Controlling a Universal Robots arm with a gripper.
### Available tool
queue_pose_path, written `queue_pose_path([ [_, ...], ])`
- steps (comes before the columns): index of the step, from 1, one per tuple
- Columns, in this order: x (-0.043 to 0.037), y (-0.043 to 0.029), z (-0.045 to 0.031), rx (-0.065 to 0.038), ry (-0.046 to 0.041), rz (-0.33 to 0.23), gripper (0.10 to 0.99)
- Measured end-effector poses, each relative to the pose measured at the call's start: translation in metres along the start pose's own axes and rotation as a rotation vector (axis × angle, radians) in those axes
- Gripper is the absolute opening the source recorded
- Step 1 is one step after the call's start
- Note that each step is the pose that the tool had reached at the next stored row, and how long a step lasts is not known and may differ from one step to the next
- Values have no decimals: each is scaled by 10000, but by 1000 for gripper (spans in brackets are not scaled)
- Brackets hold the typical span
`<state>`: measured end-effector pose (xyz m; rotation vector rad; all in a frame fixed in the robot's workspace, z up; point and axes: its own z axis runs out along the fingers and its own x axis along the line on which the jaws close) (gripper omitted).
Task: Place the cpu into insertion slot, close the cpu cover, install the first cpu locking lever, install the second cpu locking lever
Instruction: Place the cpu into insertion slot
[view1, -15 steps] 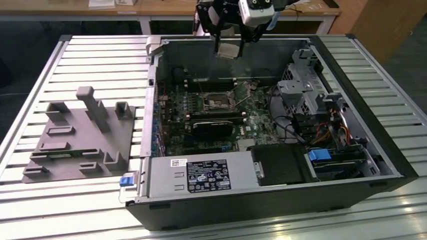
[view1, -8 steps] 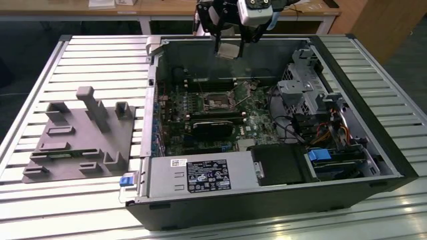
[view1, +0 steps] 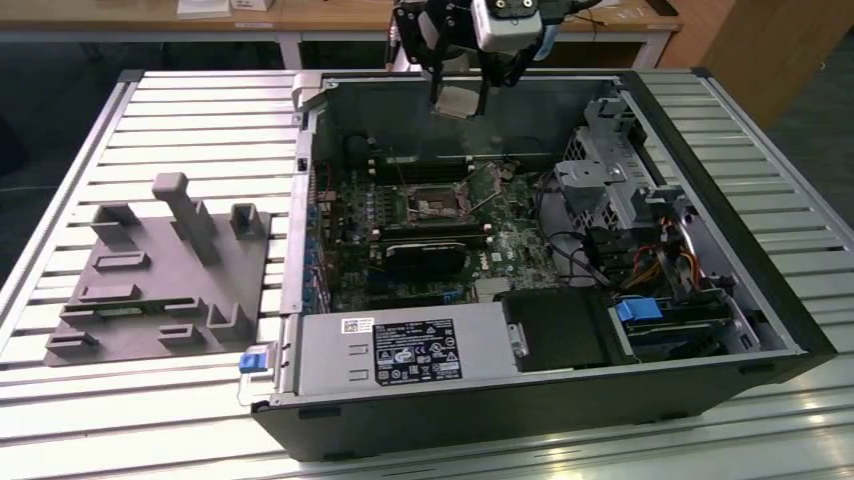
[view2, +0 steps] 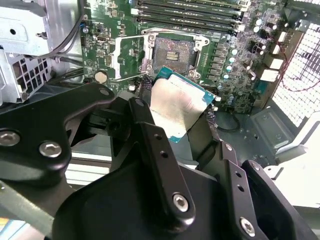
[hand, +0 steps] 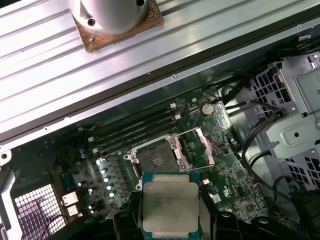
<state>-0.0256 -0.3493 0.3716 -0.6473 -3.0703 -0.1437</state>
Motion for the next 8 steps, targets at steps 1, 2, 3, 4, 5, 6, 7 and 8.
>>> queue_pose_path([
  [1, 0, 0, 0, -1, -5, 60, 537],
  [2, 0, 0, 1, -3, -11, 122, 537],
  [3, 0, 0, 1, -4, -17, 187, 537],
  [4, 0, 0, 1, -5, -24, 264, 537],
  [5, 0, 0, 1, -6, -31, 341, 537],
  [6, 0, 0, 2, -8, -38, 428, 537],
  [7, 0, 0, 2, -10, -46, 517, 537],
  [8, 0, 0, 3, -11, -54, 604, 537],
])
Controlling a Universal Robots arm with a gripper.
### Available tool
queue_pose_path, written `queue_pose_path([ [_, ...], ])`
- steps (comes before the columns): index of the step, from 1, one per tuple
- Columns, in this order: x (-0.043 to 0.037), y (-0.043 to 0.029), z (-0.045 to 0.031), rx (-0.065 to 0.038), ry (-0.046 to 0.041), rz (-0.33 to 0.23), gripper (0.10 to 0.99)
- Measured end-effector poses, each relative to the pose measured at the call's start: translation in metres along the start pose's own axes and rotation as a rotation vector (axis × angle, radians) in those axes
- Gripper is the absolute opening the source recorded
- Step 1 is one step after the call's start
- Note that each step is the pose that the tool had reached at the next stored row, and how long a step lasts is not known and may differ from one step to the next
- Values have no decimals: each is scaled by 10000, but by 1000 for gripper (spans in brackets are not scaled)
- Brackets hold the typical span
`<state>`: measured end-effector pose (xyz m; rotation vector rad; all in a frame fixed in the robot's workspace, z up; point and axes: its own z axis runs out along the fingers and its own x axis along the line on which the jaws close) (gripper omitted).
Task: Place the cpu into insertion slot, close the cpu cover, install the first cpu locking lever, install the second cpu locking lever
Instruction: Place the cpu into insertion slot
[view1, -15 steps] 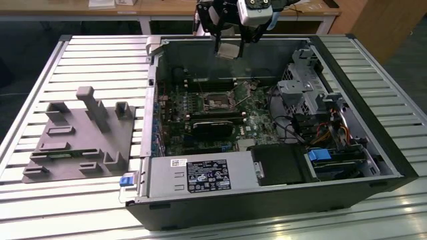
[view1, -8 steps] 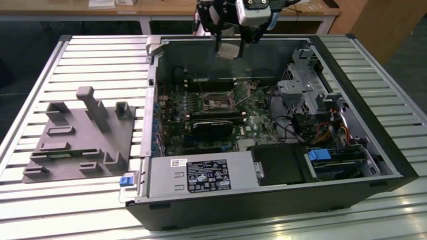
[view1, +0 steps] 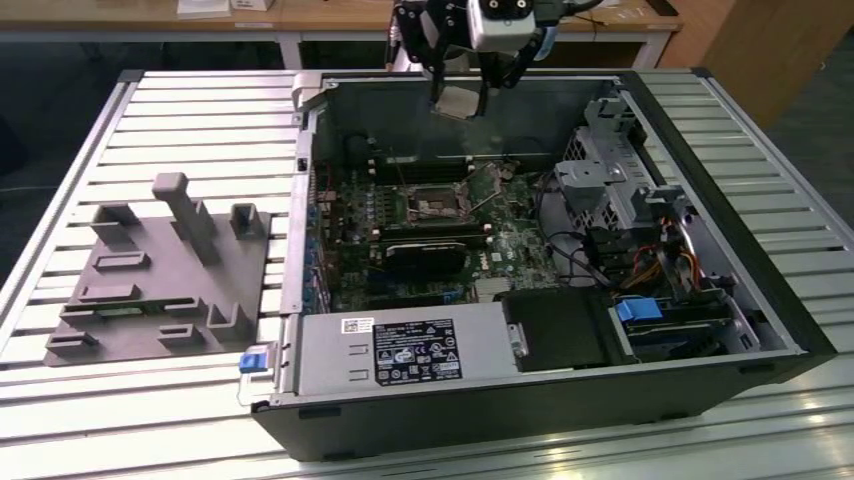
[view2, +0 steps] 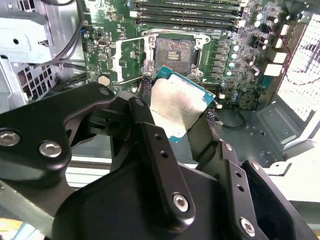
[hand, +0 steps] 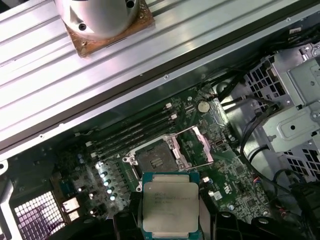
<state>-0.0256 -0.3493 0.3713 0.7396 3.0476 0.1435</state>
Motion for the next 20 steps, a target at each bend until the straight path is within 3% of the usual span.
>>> queue_pose_path([
  [20, 0, -1, 13, -32, -146, 1622, 537],
])
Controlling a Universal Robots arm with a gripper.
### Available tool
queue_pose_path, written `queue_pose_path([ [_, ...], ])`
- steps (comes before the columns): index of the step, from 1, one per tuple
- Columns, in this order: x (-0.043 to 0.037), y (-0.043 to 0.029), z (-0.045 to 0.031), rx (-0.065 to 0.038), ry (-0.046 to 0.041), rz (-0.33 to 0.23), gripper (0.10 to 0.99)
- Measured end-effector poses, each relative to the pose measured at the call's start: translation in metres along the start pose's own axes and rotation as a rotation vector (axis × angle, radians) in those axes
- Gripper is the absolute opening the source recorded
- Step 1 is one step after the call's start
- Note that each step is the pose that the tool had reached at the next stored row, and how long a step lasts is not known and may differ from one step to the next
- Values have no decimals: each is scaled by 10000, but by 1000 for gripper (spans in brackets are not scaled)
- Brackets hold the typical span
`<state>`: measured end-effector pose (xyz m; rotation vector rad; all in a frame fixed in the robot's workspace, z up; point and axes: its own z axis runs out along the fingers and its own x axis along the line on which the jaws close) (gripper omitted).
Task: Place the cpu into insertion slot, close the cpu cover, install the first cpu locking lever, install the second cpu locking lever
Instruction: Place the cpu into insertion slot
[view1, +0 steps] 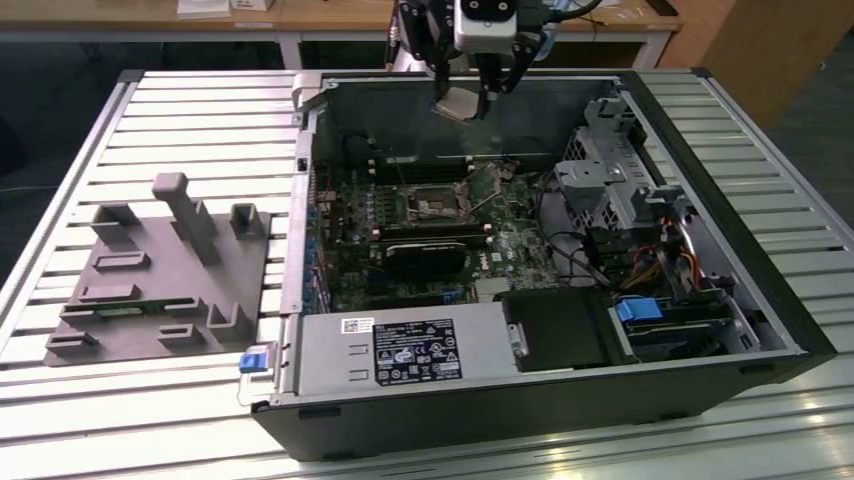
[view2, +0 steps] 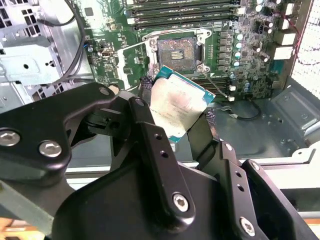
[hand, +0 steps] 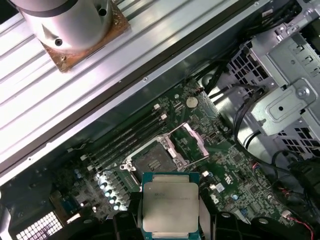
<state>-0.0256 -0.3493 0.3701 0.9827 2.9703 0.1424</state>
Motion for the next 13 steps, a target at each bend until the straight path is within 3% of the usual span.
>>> queue_pose_path([
  [13, 0, -1, 5, -20, -91, 1014, 537],
])
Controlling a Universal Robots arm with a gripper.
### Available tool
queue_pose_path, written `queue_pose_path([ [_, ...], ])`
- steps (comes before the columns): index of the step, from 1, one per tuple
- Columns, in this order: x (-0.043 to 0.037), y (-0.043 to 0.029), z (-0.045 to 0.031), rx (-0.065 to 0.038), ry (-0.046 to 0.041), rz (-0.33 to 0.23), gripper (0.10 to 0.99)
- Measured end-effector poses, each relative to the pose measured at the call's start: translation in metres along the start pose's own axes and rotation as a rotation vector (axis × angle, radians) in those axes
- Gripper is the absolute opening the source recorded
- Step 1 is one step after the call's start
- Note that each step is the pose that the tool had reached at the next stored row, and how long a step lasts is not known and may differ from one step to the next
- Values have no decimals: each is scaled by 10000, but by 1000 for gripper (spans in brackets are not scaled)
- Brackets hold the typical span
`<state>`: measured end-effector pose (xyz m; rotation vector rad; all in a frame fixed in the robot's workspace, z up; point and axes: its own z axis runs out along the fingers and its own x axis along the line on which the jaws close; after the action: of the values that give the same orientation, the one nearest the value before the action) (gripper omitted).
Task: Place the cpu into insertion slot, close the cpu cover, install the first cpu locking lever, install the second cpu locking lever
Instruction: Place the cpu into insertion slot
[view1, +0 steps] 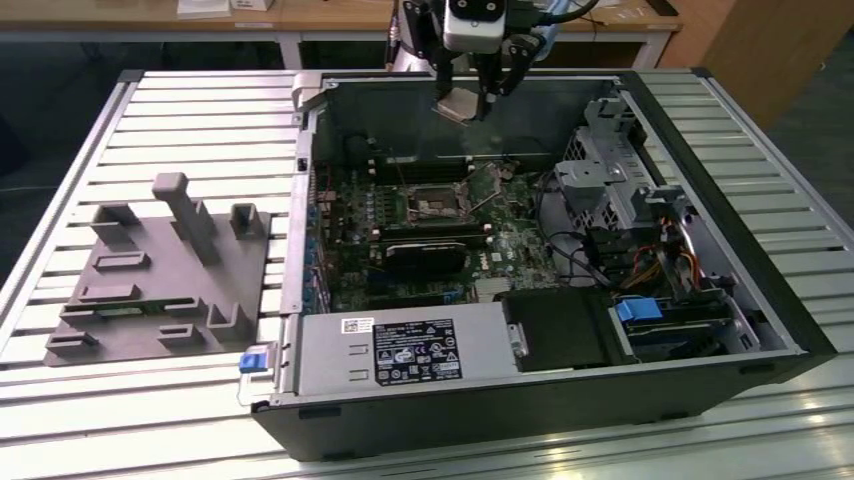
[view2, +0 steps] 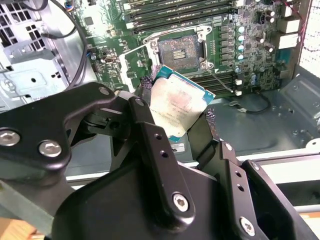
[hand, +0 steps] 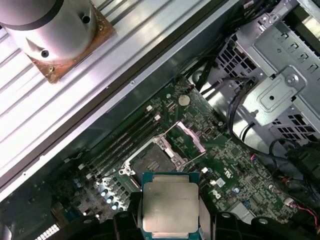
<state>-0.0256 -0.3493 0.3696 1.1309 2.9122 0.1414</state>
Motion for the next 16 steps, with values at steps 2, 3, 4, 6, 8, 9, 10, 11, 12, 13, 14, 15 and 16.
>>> queue_pose_path([
  [2, 0, 0, 1, -3, -15, 164, 537],
  [3, 0, 0, 1, -5, -22, 245, 537],
  [4, 0, 0, 1, -6, -29, 326, 537],
  [6, 0, 0, 2, -9, -44, 491, 537],
  [8, 0, 0, 3, -13, -60, 670, 537],
  [9, 0, 0, 3, -15, -68, 759, 537],
  [10, 0, 0, 3, -16, -76, 849, 537],
  [11, 0, 0, 4, -18, -84, 937, 537],
  [12, 0, 0, 4, -20, -92, 1030, 537],
  [13, 0, 0, 5, -22, -101, 1125, 537],
  [14, 0, 0, 5, -23, -110, 1219, 537],
  [15, 0, 0, 5, -25, -118, 1312, 537],
  [16, 0, 0, 6, -27, -126, 1406, 537],
])
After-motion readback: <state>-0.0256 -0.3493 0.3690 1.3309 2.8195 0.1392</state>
